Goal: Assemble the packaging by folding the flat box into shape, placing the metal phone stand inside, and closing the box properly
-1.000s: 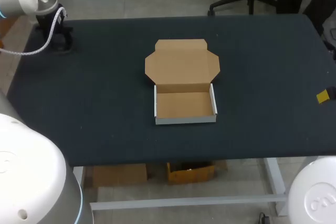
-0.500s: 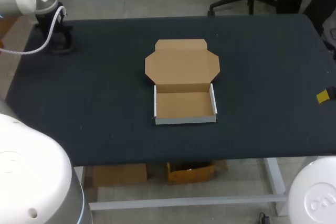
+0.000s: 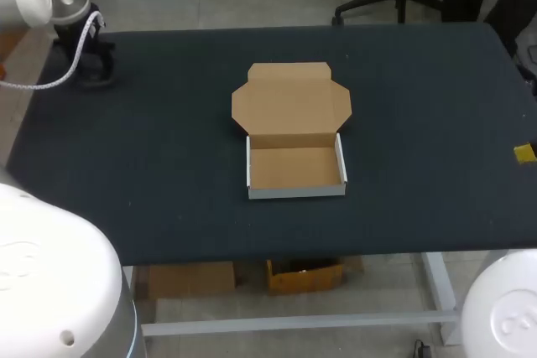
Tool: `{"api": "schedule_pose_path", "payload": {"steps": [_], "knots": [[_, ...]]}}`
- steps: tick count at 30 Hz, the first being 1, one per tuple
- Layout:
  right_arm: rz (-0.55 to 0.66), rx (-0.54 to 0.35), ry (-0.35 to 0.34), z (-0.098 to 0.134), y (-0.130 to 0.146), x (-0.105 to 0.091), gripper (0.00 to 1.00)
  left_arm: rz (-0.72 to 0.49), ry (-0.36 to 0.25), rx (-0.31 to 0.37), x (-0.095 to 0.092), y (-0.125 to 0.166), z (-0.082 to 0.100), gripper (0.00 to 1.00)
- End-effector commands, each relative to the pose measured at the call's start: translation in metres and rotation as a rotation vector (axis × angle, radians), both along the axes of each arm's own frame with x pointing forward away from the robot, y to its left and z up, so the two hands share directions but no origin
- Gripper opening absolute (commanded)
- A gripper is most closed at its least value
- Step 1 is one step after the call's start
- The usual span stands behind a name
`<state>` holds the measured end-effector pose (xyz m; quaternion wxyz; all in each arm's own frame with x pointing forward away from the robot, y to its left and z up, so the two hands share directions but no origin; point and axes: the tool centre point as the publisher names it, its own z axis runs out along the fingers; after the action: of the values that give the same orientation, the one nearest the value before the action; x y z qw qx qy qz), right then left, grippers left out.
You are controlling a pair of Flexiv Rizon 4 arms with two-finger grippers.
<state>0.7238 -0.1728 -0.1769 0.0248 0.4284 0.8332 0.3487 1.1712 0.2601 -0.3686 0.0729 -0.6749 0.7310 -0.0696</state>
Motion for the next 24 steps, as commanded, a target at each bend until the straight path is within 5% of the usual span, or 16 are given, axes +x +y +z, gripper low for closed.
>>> {"api": "schedule_pose_path", "payload": {"steps": [1, 13, 24], "knots": [[0.051, 0.022, -0.118, 0.002, 0.001, -0.012, 1.0, -0.006, -0.011, 0.005, -0.011, -0.004, 0.008, 0.0], [0.373, -0.039, -0.289, 0.001, -0.002, -0.008, 1.0, -0.048, -0.021, 0.006, -0.028, -0.017, 0.02, 0.0], [0.505, -0.06, -0.209, -0.008, -0.003, -0.003, 1.0, -0.112, -0.029, 0.018, -0.051, -0.035, 0.03, 0.0]]}}
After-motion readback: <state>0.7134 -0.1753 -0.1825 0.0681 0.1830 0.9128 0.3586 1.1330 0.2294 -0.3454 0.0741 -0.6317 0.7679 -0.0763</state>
